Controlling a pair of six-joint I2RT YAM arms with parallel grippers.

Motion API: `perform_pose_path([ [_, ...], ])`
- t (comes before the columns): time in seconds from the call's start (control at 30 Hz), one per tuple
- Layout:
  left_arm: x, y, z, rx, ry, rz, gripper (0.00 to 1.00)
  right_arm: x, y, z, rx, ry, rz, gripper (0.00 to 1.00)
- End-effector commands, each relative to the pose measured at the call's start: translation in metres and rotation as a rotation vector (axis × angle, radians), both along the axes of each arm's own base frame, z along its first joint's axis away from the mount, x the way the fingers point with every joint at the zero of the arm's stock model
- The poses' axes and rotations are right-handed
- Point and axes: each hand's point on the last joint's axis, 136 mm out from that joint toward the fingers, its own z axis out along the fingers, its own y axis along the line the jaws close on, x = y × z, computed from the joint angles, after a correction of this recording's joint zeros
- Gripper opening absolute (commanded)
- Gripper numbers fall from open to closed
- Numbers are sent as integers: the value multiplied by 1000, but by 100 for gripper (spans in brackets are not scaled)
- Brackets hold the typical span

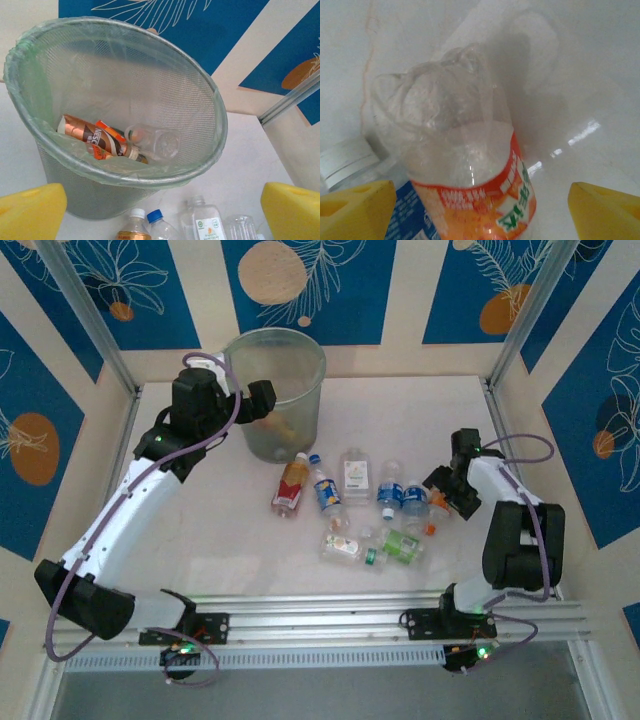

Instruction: Put the plastic bottles in the bin

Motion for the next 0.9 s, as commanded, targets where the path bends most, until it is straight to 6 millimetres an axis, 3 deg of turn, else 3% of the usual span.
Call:
perform_pose_path([
  [0.0,-5,-5,10,-30,-27,-21,100,13,2,-2,29,-9,19,89],
  [0.2,-3,-7,8,-33,-22,-26,100,12,2,-16,28,28,21,89],
  [0.43,-1,-7,5,-30,-13,-23,100,15,-4,-23,-1,40,22,76],
  [0.6,2,-10,0,-19,2,-28,100,20,-8,-18,-21,24,21,69],
  [0.87,4,-15,-6,3,9,-62,99,23,-17,10,-77,-38,16,62],
])
